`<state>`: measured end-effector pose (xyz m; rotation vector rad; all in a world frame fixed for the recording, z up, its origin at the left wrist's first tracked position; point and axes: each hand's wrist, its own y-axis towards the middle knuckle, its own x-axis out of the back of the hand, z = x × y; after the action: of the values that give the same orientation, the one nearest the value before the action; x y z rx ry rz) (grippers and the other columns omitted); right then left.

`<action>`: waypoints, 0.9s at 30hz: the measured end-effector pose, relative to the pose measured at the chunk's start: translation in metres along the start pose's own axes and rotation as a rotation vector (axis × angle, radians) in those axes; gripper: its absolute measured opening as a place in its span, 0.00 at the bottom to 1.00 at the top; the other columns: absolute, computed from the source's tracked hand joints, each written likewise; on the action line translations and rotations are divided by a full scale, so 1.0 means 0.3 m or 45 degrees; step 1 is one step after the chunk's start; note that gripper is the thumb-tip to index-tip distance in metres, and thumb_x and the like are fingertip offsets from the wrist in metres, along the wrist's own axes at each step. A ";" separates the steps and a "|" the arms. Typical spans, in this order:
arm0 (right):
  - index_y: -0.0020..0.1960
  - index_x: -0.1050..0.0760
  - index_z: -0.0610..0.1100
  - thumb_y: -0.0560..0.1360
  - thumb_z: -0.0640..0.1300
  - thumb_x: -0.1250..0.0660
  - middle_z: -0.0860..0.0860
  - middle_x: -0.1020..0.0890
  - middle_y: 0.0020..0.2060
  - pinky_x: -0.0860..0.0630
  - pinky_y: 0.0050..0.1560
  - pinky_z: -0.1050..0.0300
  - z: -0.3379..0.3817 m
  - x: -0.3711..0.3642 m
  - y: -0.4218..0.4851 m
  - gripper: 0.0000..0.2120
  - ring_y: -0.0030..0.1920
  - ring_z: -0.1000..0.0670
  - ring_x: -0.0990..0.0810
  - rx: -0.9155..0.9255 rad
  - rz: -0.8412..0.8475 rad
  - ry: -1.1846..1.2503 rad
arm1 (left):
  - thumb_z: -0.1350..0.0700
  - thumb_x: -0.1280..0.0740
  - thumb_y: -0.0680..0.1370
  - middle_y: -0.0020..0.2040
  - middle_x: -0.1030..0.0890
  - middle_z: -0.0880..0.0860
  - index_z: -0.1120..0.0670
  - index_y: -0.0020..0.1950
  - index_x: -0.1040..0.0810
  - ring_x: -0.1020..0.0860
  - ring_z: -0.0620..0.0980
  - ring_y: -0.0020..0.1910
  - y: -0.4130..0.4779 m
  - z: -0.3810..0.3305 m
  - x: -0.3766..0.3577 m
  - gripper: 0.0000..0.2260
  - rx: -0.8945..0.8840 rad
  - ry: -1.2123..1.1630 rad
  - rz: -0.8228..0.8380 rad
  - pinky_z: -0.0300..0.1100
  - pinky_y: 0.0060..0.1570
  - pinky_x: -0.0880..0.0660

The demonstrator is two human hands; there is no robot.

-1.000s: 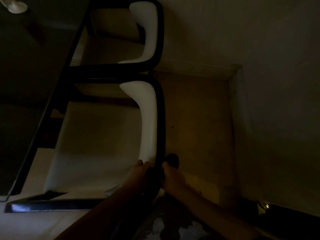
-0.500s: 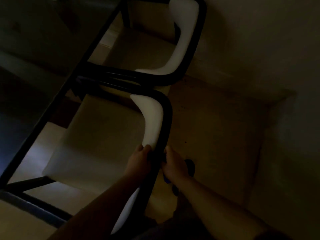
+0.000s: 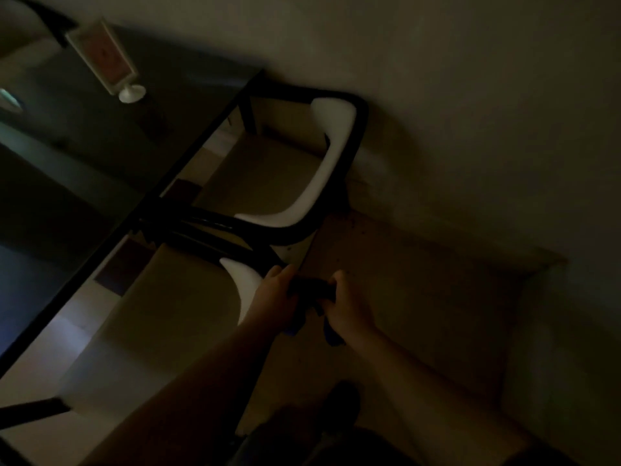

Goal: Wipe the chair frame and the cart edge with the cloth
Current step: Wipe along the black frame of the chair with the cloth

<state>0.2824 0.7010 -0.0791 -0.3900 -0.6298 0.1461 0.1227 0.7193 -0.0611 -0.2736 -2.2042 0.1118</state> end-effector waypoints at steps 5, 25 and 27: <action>0.48 0.33 0.52 0.76 0.51 0.33 0.55 0.25 0.39 0.33 0.32 0.60 0.013 0.095 0.063 0.09 0.36 0.55 0.25 -0.026 -0.042 -0.010 | 0.62 0.35 0.73 0.47 0.29 0.52 0.56 0.47 0.28 0.26 0.52 0.44 0.090 -0.072 0.022 0.04 -0.074 -0.019 0.018 0.44 0.42 0.30; 0.73 0.37 0.45 0.77 0.52 0.33 0.48 0.26 0.67 0.25 0.59 0.54 0.143 0.044 0.709 0.28 0.65 0.47 0.25 -0.385 0.052 0.074 | 0.59 0.39 0.77 0.44 0.33 0.51 0.52 0.43 0.36 0.32 0.48 0.37 0.796 0.155 0.005 0.06 0.049 0.080 0.244 0.38 0.32 0.39; 0.72 0.36 0.45 0.77 0.54 0.34 0.48 0.25 0.66 0.25 0.63 0.49 0.145 0.022 0.746 0.27 0.64 0.48 0.24 -0.399 0.035 0.044 | 0.59 0.39 0.77 0.45 0.31 0.53 0.53 0.45 0.34 0.33 0.49 0.36 0.839 0.176 -0.015 0.04 0.042 0.125 0.297 0.40 0.34 0.38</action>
<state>0.2582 0.9215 -0.1322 -0.7026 -0.6141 0.0664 0.1226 0.9638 -0.1412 -0.5070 -2.0650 0.2575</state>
